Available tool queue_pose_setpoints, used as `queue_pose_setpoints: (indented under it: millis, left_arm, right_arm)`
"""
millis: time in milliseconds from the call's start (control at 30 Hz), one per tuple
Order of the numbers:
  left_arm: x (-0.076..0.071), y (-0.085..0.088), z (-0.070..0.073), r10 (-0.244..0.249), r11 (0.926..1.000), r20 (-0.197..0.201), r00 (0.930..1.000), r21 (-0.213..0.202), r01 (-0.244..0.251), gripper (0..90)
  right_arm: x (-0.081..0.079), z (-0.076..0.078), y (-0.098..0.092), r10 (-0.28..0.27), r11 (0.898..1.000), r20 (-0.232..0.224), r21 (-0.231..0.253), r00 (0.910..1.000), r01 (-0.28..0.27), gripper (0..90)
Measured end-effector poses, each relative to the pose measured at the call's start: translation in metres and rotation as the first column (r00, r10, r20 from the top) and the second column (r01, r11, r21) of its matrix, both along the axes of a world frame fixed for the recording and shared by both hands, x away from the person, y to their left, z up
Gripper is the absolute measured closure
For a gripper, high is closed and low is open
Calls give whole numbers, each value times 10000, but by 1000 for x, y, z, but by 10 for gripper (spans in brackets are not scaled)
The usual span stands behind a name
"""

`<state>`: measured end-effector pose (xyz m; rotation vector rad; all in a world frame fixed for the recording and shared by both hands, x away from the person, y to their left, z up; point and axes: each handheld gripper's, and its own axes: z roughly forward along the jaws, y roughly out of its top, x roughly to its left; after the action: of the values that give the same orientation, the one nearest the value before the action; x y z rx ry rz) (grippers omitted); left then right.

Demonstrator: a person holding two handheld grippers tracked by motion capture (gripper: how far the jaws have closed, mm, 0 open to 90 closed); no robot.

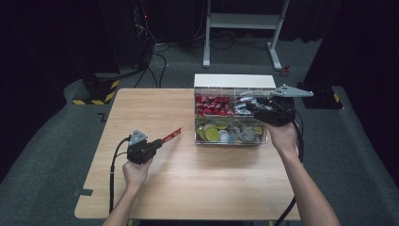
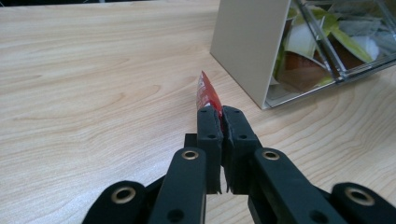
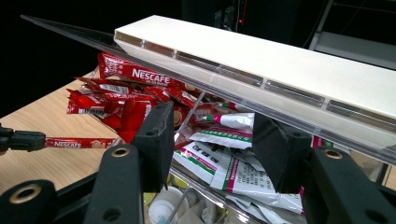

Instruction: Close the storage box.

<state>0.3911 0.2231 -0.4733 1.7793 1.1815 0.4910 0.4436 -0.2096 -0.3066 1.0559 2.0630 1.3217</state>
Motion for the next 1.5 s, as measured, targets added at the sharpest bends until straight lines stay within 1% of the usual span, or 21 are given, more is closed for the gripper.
queue_pose_setpoints:
  millis: [100, 233, 333, 400, 667, 833, 867, 1033, 1067, 1167, 1200, 1267, 1333, 1433, 1500]
  left_arm:
    - [1, 0, -5, 105, 9999, -124, 9999, -9, -105, 863]
    - [2, 2, -9, 113, 9999, -227, 9997, -24, -113, 860]
    - [4, 1, -13, 120, 9998, -346, 9993, 154, -115, 857]
    - [4, 0, -15, 118, 9998, -455, 9989, 178, -110, 855]
    - [5, -7, -26, 107, 9974, -711, 9974, 716, -55, 847]
    - [8, -9, -32, 150, 9974, -1041, 9945, 724, -74, 836]
    - [8, -10, -32, 171, 9967, -1013, 9947, 813, -88, 831]
    - [8, -10, -33, 140, 9964, -1041, 9945, 845, -52, 770]
    - [7, -10, -33, 159, 9957, -1050, 9943, 926, -62, 757]
    - [6, -9, -32, 209, 9951, -981, 9950, 987, -112, 719]
    - [5, -8, -32, 223, 9939, -928, 9954, 1095, -121, 698]
    - [3, -6, -31, 344, 9946, -883, 9955, 1003, -255, 654]
    - [1, -3, -31, 475, 9937, -802, 9956, 1052, -390, 606]
    - [-4, 5, -32, 691, 9936, -795, 9944, 943, -615, 572]
    - [-8, 12, -33, 891, 9914, -668, 9938, 1017, -820, 556]
  right_arm:
    - [1, 0, 0, 6, 10000, 9, -47, 10000, -6, 493]
    - [1, -1, 0, -34, 10000, -8, -88, 10000, 34, 493]
    - [1, -1, 0, -57, 10000, -9, -61, 10000, 57, 493]
    - [2, -1, 1, -45, 9999, -21, -107, 10000, 45, 493]
    - [1, 0, 1, -40, 10000, -28, -36, 10000, 39, 493]
    - [1, 0, 0, -16, 10000, -32, -65, 10000, 16, 494]
    - [1, 0, 0, -12, 10000, -29, -69, 10000, 12, 494]
    - [0, 0, -1, -28, 10000, -20, -30, 10000, 28, 493]
    - [0, 0, -1, -28, 10000, -22, -33, 10000, 27, 493]
    - [0, 0, -1, -16, 10000, -9, -43, 10000, 16, 493]
    - [0, 0, -1, -17, 10000, -14, -24, 10000, 17, 493]
    - [-1, 0, -1, -18, 10000, -6, -47, 10000, 18, 493]
    - [-1, 1, -2, -27, 10000, 14, -32, 10000, 27, 493]
    - [-2, 1, -2, -10, 10000, -19, 1, 10000, 10, 492]
    - [-3, 1, -3, 6, 10000, -26, 49, 10000, -6, 492]
